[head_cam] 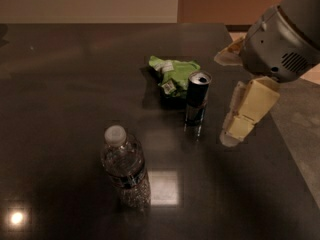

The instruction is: Knock water bottle over

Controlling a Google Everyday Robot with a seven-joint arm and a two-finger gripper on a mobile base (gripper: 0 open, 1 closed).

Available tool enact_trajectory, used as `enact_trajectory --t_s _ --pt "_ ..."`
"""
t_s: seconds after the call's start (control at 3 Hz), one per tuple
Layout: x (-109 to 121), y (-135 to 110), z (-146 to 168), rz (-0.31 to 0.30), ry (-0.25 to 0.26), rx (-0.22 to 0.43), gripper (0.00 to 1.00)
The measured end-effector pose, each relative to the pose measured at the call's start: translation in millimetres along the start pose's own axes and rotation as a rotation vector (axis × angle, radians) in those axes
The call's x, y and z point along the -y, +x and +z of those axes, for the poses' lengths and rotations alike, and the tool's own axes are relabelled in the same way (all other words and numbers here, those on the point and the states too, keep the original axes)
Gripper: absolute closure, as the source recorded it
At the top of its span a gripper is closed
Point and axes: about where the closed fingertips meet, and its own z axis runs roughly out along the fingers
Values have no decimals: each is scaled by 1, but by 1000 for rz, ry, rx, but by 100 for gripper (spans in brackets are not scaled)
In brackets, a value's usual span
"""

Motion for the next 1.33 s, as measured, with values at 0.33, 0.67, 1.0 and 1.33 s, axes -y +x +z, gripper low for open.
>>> enact_trajectory --t_s 0.33,0.67,1.0,1.33 --pt "-27 -31 18 -56 -61 81 0" --pt "-50 -56 35 -100 -108 139 0" --pt "-68 -72 55 -132 -153 172 0" --pt "-85 -85 70 -158 -194 222 0"
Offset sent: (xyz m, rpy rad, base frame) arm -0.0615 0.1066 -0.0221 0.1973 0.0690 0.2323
